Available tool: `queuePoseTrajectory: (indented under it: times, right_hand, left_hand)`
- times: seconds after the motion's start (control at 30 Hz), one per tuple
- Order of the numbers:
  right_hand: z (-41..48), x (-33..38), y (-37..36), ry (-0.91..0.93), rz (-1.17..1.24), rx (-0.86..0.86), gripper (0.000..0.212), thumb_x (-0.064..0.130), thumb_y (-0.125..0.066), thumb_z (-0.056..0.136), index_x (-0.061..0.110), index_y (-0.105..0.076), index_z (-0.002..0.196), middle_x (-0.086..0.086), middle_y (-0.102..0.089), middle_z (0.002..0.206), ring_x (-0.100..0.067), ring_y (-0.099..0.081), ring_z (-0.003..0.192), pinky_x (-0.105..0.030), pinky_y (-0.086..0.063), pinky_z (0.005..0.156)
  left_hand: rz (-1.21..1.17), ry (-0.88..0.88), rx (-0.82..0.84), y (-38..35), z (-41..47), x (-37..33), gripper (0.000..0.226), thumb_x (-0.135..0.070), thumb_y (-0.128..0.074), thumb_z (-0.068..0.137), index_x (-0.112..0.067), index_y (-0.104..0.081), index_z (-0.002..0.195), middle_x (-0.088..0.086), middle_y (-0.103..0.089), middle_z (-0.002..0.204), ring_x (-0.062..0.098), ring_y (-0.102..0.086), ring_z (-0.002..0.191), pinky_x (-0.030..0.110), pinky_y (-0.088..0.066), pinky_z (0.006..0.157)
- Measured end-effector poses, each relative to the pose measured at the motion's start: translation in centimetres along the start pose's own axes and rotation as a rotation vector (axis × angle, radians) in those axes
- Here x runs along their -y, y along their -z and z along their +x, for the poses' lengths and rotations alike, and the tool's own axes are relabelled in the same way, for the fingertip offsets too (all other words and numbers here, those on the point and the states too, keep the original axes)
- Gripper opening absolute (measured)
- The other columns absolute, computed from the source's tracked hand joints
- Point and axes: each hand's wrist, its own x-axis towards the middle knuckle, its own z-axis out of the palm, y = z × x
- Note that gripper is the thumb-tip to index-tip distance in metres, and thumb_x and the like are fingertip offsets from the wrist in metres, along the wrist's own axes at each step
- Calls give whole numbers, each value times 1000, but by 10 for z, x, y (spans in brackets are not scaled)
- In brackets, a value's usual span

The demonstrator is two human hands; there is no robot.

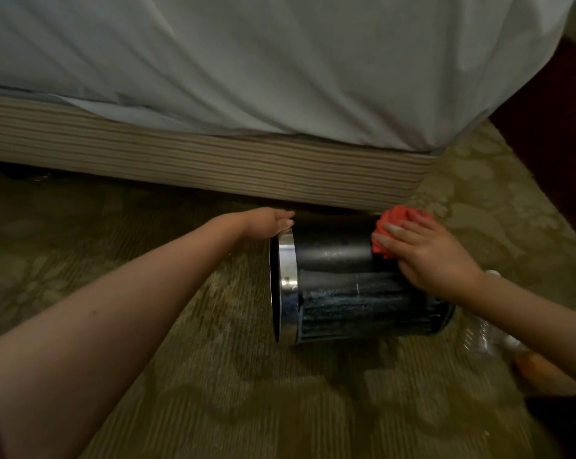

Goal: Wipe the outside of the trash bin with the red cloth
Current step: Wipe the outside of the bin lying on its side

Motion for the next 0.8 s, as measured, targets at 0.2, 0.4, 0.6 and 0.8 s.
queuePoseTrajectory:
  times: [0.2,0.4,0.6,0.8]
  right_hand:
    - [43,101,-14,244,50,-80,50,22,-66,74,16,-61,123,-13,-57,130,-37,-53,119,-57,-36,102]
    - [4,10,-2,180,-3,-68,43,14,-51,75,10,-67,115,-15,-61,123,-38,-61,108,-56,-41,99]
    - [21,49,2,75,-30,-9,48,13,-76,68,9,-67,115,-19,-62,120,-43,-61,104,-63,-39,96]
    - [31,93,-7,285,-21,-36,44,23,-68,78,17,-63,121,-12,-59,129,-36,-56,117,-56,-40,99]
  left_hand:
    - [-110,24,-10,-1,1,-2,46,-24,-33,101,-12,-29,145,8,-30,151,21,-27,139,30,-18,113]
    - [-48,17,-7,0,2,-1,46,-27,-31,101,-17,-26,146,7,-29,151,22,-26,139,34,-18,112]
    - [-9,34,2,1,1,-2,45,-27,-31,101,-18,-26,146,9,-34,148,23,-30,137,32,-21,110]
    - [-79,28,-24,-2,2,-1,46,-27,-34,101,-18,-29,145,7,-32,150,22,-29,138,33,-20,112]
